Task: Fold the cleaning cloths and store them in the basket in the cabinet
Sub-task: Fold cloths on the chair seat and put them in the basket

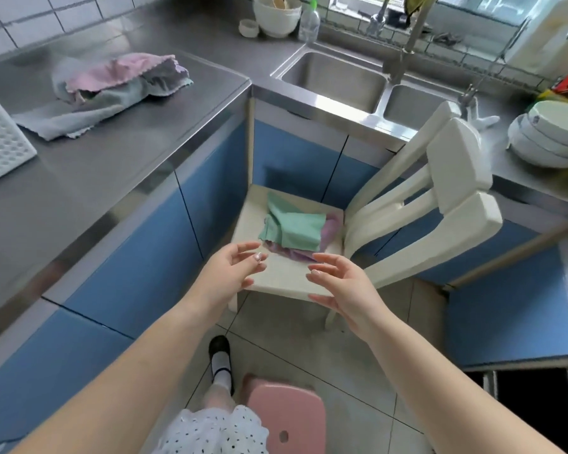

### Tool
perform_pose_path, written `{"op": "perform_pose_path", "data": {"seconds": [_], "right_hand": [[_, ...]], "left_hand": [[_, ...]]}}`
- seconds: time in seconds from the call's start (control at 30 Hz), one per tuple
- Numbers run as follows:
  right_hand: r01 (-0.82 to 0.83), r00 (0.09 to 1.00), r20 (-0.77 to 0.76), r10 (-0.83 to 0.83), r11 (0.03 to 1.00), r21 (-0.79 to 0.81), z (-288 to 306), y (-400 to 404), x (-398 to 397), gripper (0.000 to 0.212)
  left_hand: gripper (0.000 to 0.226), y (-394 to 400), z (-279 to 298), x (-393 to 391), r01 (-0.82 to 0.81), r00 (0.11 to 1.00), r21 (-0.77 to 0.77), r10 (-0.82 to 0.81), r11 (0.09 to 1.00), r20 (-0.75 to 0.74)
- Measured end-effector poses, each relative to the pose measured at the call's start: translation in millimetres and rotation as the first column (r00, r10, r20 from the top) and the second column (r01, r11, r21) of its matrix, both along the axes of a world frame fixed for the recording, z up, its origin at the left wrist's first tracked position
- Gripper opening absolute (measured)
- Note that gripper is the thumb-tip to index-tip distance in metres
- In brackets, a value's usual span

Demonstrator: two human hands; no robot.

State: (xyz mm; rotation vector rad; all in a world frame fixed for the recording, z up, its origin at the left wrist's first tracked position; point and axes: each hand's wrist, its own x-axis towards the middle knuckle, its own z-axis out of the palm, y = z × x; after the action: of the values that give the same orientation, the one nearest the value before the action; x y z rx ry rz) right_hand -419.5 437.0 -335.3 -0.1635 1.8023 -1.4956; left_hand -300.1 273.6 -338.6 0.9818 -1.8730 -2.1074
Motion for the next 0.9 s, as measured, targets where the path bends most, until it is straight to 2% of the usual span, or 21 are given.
{"op": "perform_pose_path", "data": {"seconds": [0.1, 0.2, 0.37, 0.53, 0.63, 0.73, 0.83, 0.9], "right_hand": [[0.001, 1.0, -0.008, -0.001, 1.0, 0.028, -15.8, -25.7, -32.7, 0.023], [0.069, 0.998, -0.006, -0.069, 0.996, 0.055, -41.1, -59.2, -70.0, 0.022], [0.125, 0.992, -0.025, -0.123, 0.98, 0.154, -86.5, -100.3, -114.6, 0.022], [0.043, 0.996, -0.092, -0.018, 0.961, 0.272, -133.1, -118.0, -156.5, 0.024], [-0.04, 0.968, -0.216, 0.127, 0.929, 0.368, -176.9, -124.6, -183.5, 0.028], [-0.136, 0.872, -0.354, 0.34, 0.86, 0.492, -243.0, -131.1, -217.2, 0.031], [-0.207, 0.652, -0.514, 0.557, 0.783, 0.586, -314.1, -140.3, -242.9, 0.033], [-0.24, 0.564, -0.574, 0.594, 0.782, 0.575, -348.2, -145.6, -249.2, 0.029]], "left_hand": [[0.02, -25.6, -19.0, -32.0, -0.02, 1.0, 0.024, 0.02, 1.0, 0.014], [0.022, -66.3, -43.7, -76.7, 0.046, 0.995, 0.012, -0.047, 0.999, 0.083], [0.023, -122.3, -78.8, -142.6, 0.202, 0.967, -0.126, -0.178, 0.971, 0.181], [0.024, -136.6, -124.5, -188.4, 0.222, 0.959, -0.136, -0.191, 0.965, 0.207], [0.024, -138.1, -169.1, -206.1, 0.206, 0.957, -0.142, -0.169, 0.968, 0.236], [0.023, -135.4, -227.6, -225.0, 0.184, 0.956, -0.239, -0.117, 0.954, 0.268], [0.026, -135.1, -290.4, -239.6, 0.168, 0.949, -0.412, -0.034, 0.896, 0.312], [0.031, -136.7, -326.6, -245.8, 0.2, 0.944, -0.532, -0.017, 0.823, 0.329]]}}
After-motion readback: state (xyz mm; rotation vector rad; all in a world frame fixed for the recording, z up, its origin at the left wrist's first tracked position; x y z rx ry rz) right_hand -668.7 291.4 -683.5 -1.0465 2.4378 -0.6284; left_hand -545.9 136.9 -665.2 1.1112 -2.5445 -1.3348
